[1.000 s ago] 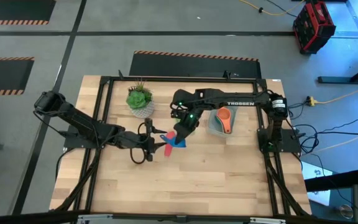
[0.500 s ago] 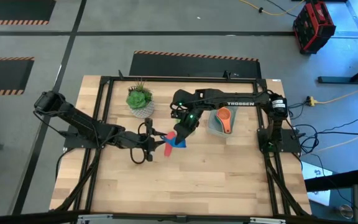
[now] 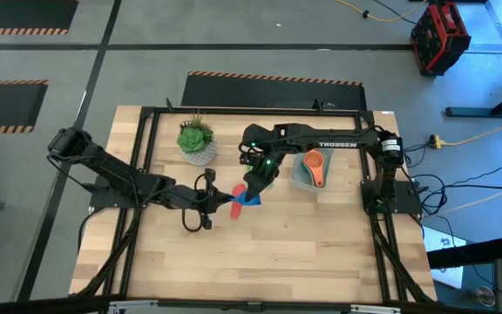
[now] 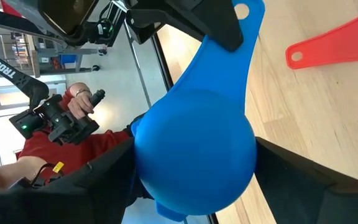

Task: Nest measuring cups in basket
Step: Stack the blue measuring cup on top of the orange measuring cup in the gray bin

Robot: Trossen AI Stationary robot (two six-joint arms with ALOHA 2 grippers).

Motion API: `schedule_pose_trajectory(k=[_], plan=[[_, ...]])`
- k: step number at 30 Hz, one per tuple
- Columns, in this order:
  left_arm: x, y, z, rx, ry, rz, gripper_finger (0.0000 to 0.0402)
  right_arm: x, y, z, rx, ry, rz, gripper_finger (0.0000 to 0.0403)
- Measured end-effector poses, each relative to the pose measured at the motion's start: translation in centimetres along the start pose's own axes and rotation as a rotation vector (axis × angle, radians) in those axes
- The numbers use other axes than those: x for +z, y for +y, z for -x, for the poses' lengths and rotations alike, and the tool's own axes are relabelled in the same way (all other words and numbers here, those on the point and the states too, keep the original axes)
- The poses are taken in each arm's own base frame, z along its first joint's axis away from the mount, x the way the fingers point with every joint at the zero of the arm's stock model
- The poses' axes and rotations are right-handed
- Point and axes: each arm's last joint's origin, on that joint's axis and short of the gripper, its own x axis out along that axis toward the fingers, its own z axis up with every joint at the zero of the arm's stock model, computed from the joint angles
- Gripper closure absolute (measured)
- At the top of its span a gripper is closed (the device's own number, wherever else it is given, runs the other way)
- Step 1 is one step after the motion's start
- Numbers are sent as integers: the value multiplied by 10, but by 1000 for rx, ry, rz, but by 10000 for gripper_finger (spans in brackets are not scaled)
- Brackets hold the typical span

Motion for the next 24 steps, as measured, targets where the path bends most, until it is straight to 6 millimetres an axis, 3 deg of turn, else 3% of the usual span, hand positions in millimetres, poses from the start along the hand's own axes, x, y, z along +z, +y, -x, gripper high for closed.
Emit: schedule_pose_trajectory(k=[24], plan=[[-1, -1, 0, -17, 6, 1, 398, 1, 0, 0, 2, -10, 12, 101]])
